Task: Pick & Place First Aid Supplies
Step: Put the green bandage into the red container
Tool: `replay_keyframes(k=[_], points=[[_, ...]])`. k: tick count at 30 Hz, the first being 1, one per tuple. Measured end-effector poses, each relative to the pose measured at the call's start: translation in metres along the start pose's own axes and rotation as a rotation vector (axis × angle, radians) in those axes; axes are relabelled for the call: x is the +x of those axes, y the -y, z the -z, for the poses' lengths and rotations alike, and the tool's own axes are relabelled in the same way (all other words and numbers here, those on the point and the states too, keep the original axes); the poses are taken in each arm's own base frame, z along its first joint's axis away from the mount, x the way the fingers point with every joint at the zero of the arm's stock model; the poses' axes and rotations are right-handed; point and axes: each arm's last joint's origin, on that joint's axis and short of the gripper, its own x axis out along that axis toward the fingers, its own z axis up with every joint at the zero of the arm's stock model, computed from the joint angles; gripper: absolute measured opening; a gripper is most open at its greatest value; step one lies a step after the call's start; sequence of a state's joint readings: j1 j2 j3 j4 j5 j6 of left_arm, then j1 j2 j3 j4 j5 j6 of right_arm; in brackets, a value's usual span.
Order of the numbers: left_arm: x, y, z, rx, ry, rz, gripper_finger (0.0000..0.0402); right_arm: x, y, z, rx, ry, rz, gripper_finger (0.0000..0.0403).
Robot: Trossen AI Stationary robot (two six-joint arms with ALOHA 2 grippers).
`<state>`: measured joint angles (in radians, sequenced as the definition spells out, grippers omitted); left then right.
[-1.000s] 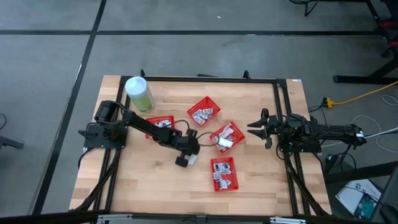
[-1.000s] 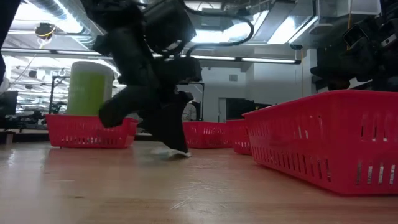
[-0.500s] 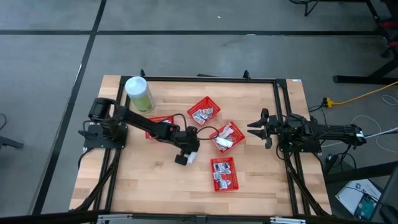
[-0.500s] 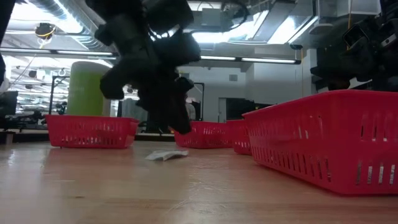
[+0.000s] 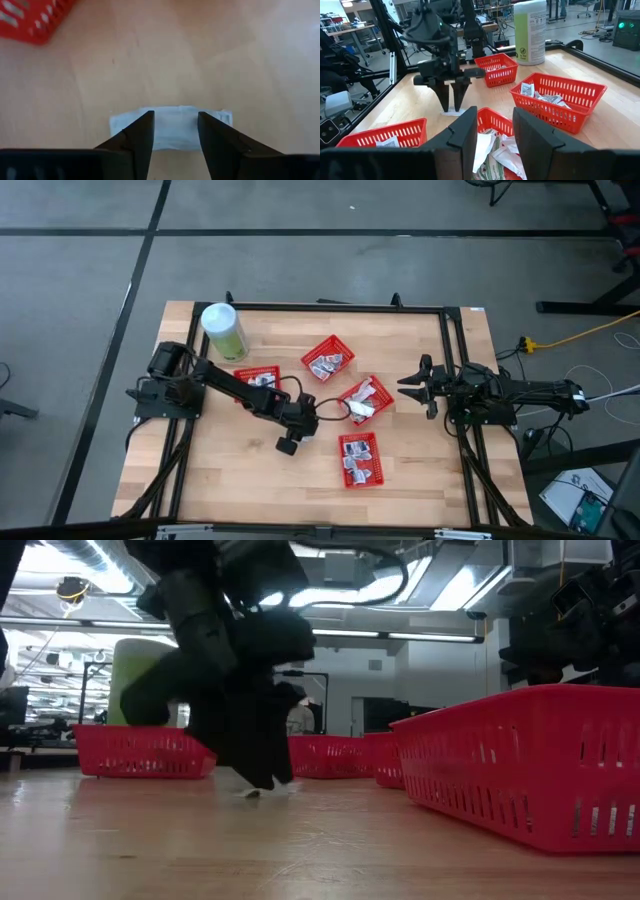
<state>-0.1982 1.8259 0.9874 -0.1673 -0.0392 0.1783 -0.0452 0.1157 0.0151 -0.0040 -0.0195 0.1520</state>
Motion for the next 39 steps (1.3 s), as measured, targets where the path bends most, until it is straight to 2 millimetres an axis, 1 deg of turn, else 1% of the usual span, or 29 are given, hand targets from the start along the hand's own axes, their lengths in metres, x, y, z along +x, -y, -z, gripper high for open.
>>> replay_keyframes(k=[5, 9, 12, 18, 20, 25, 28, 31, 36, 39], points=[[0.009, -0.003, 0.003, -0.010, -0.010, -0.006, 0.0146, 0.000, 0.000, 0.000, 0.000, 0.000, 0.000, 0.0126], [0.011, -0.006, 0.004, -0.020, -0.012, 0.021, 0.0129, 0.000, 0.000, 0.000, -0.001, 0.000, 0.000, 0.0126], [0.011, -0.007, 0.004, -0.024, -0.009, 0.052, 0.0098, 0.000, 0.000, 0.000, -0.001, 0.000, 0.000, 0.0126], [0.012, -0.006, 0.006, -0.036, -0.013, 0.098, 0.0013, 0.000, 0.000, 0.000, -0.002, 0.000, 0.000, 0.0126], [0.012, -0.006, 0.006, -0.044, -0.013, 0.108, 0.0006, 0.000, 0.000, 0.000, -0.002, 0.000, 0.000, 0.0126], [0.011, -0.006, 0.005, -0.061, -0.010, 0.097, 0.0011, 0.000, 0.000, 0.000, -0.002, 0.000, 0.000, 0.0126], [0.010, -0.006, 0.004, -0.061, -0.001, 0.079, 0.0022, 0.000, 0.000, 0.000, -0.002, 0.000, 0.000, 0.0126], [0.009, -0.007, 0.004, -0.061, -0.001, 0.072, 0.0044, 0.000, 0.000, 0.000, -0.002, 0.000, 0.000, 0.0126], [0.005, -0.006, 0.002, -0.048, 0.007, 0.068, 0.0092, 0.000, 0.000, 0.000, -0.002, 0.000, 0.000, 0.0126], [-0.004, -0.006, -0.005, -0.043, 0.032, 0.062, 0.0117, 0.000, 0.000, 0.000, -0.001, 0.000, 0.000, 0.0126]])
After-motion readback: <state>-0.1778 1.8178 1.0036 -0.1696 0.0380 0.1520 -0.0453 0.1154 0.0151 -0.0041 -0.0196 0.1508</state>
